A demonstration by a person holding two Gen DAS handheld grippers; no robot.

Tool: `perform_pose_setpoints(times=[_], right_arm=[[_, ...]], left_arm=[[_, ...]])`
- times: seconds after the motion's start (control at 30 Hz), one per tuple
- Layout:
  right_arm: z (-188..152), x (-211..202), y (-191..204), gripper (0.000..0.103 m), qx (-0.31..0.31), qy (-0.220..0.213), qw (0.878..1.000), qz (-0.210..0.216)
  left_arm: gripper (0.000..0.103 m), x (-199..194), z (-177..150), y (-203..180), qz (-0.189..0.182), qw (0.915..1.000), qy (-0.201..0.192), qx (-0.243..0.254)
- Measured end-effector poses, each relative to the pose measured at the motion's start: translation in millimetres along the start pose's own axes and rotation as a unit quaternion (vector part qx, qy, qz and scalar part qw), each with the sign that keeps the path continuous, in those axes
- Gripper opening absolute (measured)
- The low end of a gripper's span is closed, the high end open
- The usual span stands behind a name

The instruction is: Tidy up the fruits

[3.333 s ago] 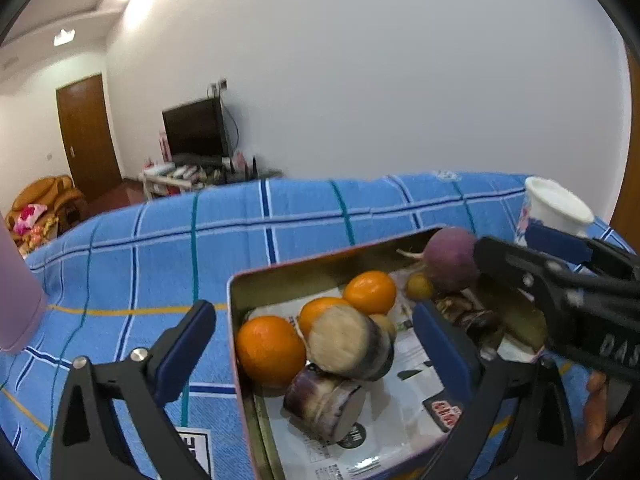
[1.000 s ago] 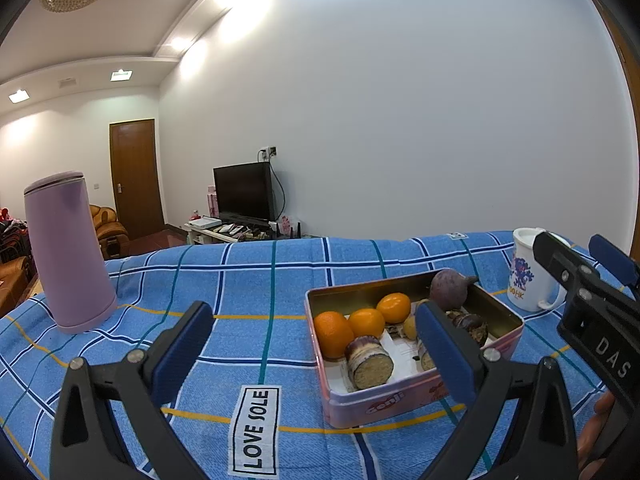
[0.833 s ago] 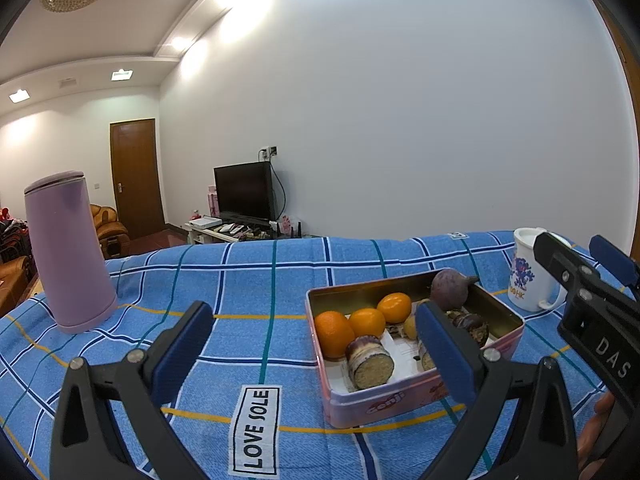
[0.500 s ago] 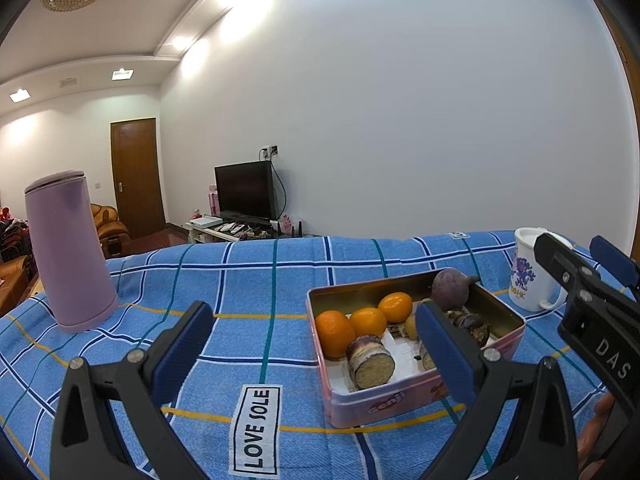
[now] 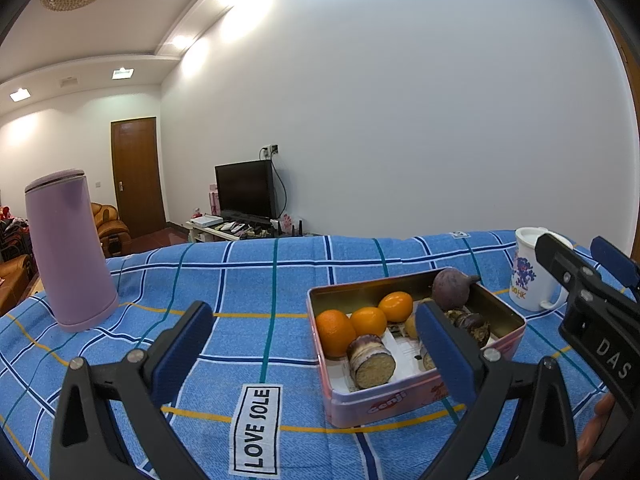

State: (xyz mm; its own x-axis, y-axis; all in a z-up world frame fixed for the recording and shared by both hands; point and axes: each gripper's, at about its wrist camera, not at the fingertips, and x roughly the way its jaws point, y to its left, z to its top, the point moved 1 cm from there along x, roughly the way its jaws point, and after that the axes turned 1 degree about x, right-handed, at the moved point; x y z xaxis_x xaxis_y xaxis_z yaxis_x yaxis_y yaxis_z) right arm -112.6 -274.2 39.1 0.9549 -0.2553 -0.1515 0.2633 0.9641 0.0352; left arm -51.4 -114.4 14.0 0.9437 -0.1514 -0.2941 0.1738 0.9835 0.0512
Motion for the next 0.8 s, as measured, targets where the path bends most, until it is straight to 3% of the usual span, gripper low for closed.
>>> perform_pose_setpoints(times=[0.8], right_arm=[[-0.7, 2.3, -2.4, 0.079, 0.004, 0.009, 1.000, -0.005]], left_arm=[[0.103, 7.3, -0.8, 1.2, -0.002, 0.9999, 0.016, -0.005]])
